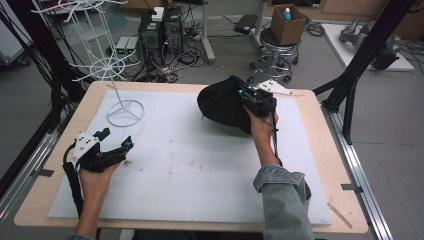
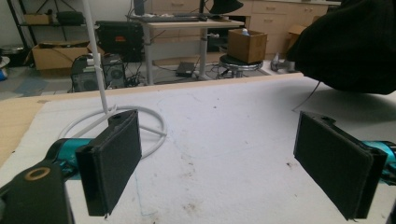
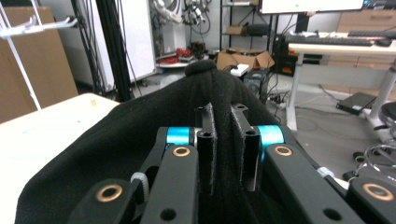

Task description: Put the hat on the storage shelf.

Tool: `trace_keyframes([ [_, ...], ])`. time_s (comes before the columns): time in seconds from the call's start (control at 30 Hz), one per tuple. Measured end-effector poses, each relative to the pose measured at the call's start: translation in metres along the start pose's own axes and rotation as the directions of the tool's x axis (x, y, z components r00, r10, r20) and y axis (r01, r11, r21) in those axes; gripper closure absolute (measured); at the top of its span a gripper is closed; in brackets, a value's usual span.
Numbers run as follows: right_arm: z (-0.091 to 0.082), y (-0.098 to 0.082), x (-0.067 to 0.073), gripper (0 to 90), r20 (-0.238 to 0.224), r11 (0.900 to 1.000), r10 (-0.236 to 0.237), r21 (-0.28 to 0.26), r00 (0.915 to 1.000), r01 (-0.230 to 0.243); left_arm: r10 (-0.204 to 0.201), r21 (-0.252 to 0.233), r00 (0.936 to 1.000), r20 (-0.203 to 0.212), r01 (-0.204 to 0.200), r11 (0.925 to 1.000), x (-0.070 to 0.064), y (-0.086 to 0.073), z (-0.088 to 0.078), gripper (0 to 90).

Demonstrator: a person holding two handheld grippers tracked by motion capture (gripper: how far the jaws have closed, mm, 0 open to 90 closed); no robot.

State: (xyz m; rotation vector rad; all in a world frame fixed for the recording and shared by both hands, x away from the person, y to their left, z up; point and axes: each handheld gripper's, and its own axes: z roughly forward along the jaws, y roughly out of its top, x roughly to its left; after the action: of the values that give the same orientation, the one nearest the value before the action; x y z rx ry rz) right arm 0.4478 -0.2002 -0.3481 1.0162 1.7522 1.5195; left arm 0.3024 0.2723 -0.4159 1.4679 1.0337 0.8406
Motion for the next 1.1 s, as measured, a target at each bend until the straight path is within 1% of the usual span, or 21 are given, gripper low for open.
trace_keyframes([
  [0.1,-0.006,0.006,-0.001,82.8,0.003,1.000,0.002,-0.023,1.0000,-0.002,-0.001,-0.003,1.0000,0.002,0.001,1.0000,-0.001,0.000,0.000,15.3],
  [0.13,-0.007,0.009,-0.001,82.8,-0.003,1.000,0.014,-0.028,0.9999,-0.014,-0.001,-0.003,1.0000,0.002,0.001,1.0000,-0.001,0.000,0.000,15.3],
  [0.2,-0.010,0.016,0.000,82.9,-0.014,0.999,0.017,-0.052,0.9998,-0.018,-0.002,-0.002,1.0000,0.000,0.002,1.0000,-0.001,0.000,0.000,15.3],
  [0.3,-0.013,0.030,0.006,82.9,-0.033,0.995,0.000,-0.095,0.9995,-0.003,0.001,0.001,1.0000,0.001,-0.001,1.0000,-0.001,-0.001,0.001,15.3],
  [0.37,-0.014,0.038,0.009,82.9,-0.051,0.994,0.001,-0.111,0.9987,-0.006,-0.001,0.004,1.0000,0.003,0.001,1.0000,-0.002,0.000,0.000,15.3],
  [0.47,-0.014,0.050,0.015,82.8,-0.072,0.991,-0.012,-0.131,0.9973,0.003,0.000,-0.002,1.0000,0.003,0.000,1.0000,-0.002,0.000,0.000,15.3],
  [0.6,-0.014,0.065,0.022,82.8,-0.097,0.986,-0.028,-0.165,0.9949,0.011,-0.002,-0.001,1.0000,0.003,0.003,1.0000,-0.001,0.000,-0.001,15.3],
  [0.7,-0.013,0.075,0.026,82.8,-0.117,0.982,-0.032,-0.186,0.9926,0.010,-0.005,-0.007,1.0000,0.002,0.005,1.0000,0.000,0.000,-0.001,15.3],
  [0.9,-0.009,0.091,0.032,82.8,-0.168,0.976,-0.051,-0.218,0.9844,0.014,-0.008,-0.009,1.0000,0.002,0.008,0.9999,0.000,0.000,-0.001,15.3],
  [1.1,-0.005,0.102,0.034,82.8,-0.195,0.966,-0.026,-0.257,0.9804,-0.025,-0.009,-0.009,1.0000,0.003,0.009,0.9999,0.000,0.000,-0.001,15.3],
])
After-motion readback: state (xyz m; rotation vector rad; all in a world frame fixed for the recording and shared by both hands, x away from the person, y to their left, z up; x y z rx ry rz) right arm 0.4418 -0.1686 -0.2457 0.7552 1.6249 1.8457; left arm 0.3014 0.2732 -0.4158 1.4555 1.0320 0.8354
